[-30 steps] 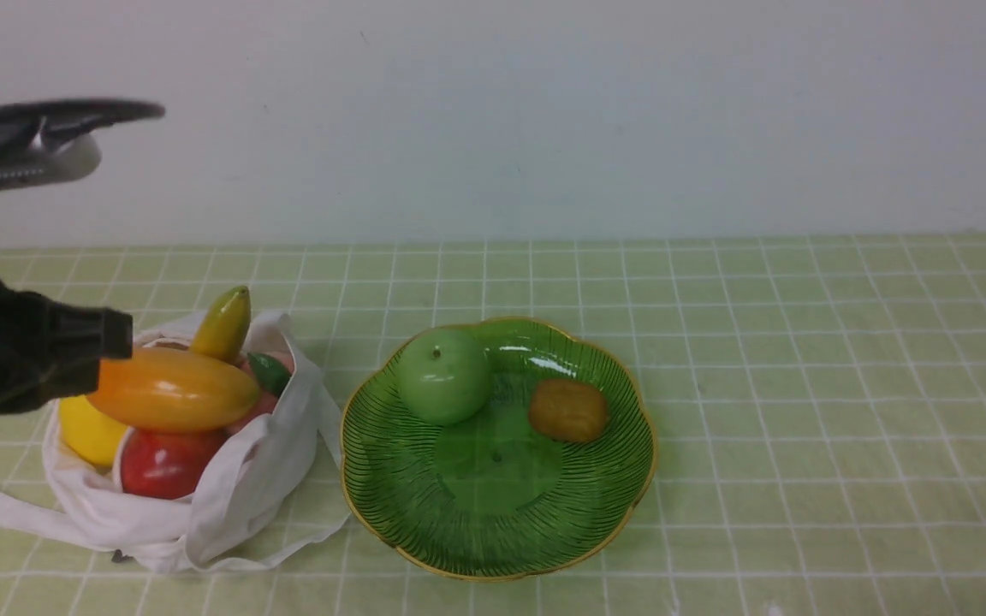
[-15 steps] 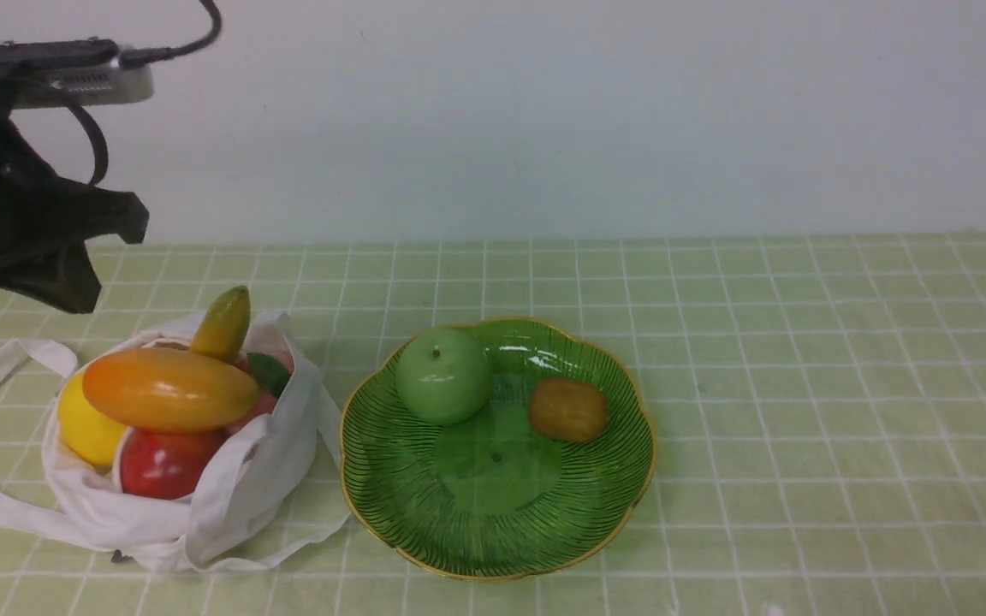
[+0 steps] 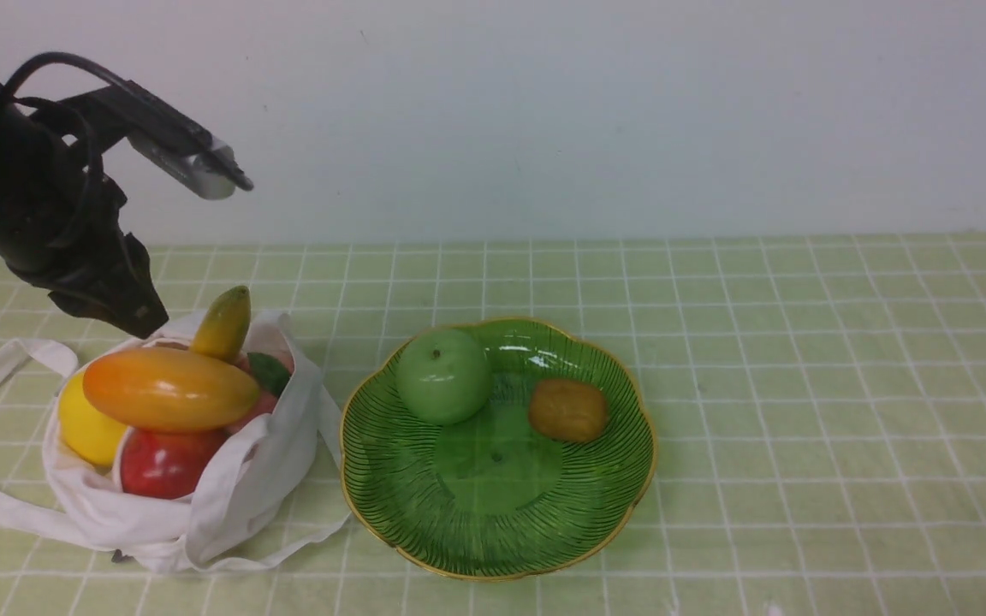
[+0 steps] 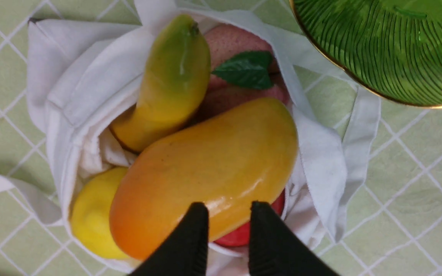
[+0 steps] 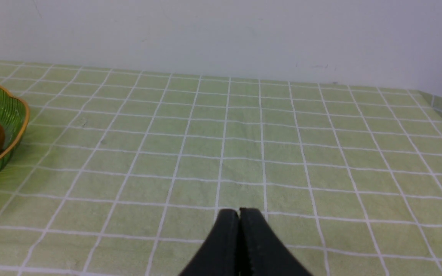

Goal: Take the fruit out of the bag on the green coffee tablecloth and place them on the plate.

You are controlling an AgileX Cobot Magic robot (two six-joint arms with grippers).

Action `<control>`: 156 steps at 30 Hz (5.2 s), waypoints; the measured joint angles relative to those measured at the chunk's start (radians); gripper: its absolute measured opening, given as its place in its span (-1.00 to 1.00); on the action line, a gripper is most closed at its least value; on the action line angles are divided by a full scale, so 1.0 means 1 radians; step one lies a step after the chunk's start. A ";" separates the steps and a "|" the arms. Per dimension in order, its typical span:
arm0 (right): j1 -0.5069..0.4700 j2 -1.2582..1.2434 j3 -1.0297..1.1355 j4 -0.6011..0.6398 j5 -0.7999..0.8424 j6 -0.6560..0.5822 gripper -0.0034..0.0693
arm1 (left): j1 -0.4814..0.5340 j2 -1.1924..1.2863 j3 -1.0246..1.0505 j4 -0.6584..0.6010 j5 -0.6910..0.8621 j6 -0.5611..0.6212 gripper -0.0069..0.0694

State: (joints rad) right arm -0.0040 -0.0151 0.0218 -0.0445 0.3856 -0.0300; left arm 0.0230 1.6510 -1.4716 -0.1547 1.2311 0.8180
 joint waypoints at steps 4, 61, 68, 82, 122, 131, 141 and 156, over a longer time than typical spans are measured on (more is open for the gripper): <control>0.000 0.000 0.000 0.000 0.000 0.000 -0.94 | 0.000 0.010 0.000 0.014 0.000 0.048 0.03; 0.000 0.000 0.000 0.000 0.000 0.000 -0.94 | -0.321 -0.058 -0.009 -0.182 -0.014 0.113 0.57; 0.000 0.000 0.000 0.000 0.000 0.000 -0.94 | -0.534 0.058 -0.009 -0.227 -0.197 0.112 0.57; 0.000 0.000 0.000 0.000 0.000 0.000 -0.94 | -0.618 0.326 -0.009 0.075 -0.344 -0.279 0.91; 0.000 0.000 0.000 0.000 0.001 0.000 -0.94 | -0.618 -1.205 0.827 0.155 -0.698 -1.020 -0.84; 0.000 0.000 0.000 0.000 0.001 0.000 -0.94 | -0.618 -1.495 0.965 0.212 -0.715 -1.009 -0.84; 0.000 0.000 0.000 0.000 0.001 -0.001 -0.94 | -0.550 -1.582 1.093 0.238 -0.746 -0.932 -0.84; 0.000 0.000 0.000 0.001 0.001 -0.001 -0.94 | -0.115 -1.662 1.494 0.014 -0.872 -0.697 -0.84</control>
State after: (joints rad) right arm -0.0040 -0.0151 0.0218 -0.0437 0.3864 -0.0309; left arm -0.0923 -0.0106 0.0225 -0.1406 0.3586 0.1211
